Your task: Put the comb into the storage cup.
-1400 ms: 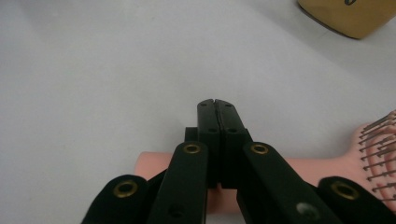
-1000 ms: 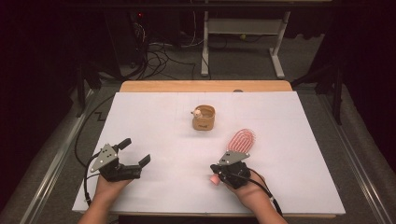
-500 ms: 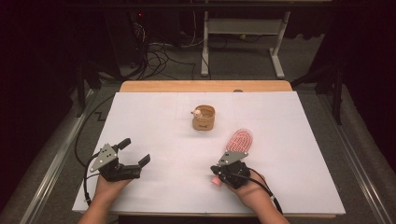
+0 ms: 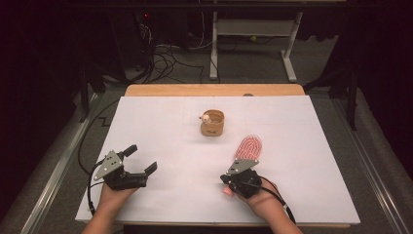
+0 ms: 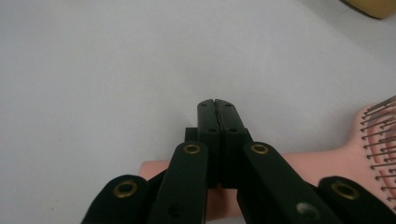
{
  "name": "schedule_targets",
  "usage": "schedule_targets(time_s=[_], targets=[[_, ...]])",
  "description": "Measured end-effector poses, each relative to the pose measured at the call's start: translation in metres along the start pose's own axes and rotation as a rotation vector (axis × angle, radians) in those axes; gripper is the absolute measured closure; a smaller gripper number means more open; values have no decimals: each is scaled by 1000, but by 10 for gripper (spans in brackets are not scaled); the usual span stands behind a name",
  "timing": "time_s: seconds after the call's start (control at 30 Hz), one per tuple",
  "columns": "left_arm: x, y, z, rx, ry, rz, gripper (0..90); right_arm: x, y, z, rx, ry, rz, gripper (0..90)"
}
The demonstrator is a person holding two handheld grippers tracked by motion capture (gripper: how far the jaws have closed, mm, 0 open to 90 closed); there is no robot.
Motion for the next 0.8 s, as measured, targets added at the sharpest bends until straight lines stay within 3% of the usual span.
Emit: schedule_targets(time_s=[0.17,0.4,0.63,0.8], targets=[[-1,1,1,-2,-6,5,17,-9,-5,-10,22,-1,0,900],[-1,1,1,-3,-4,5,18,-20,-8,-21,17,-17,-9,900],[-1,2,3,-8,-6,8,19,-39,-10,-44,28,46,42,900],[-1,3,3,-11,-9,12,19,-42,-10,-53,6,61,44,900]])
Point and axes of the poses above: each handheld gripper's, and its own axes: z roughly forward along the jaws, x roughly out of its top, y roughly to its right, the point moved 4 cm from there along z, roughly forward along the jaws, and after that the axes turned 7 degrees about x, right-handed, at the moved point
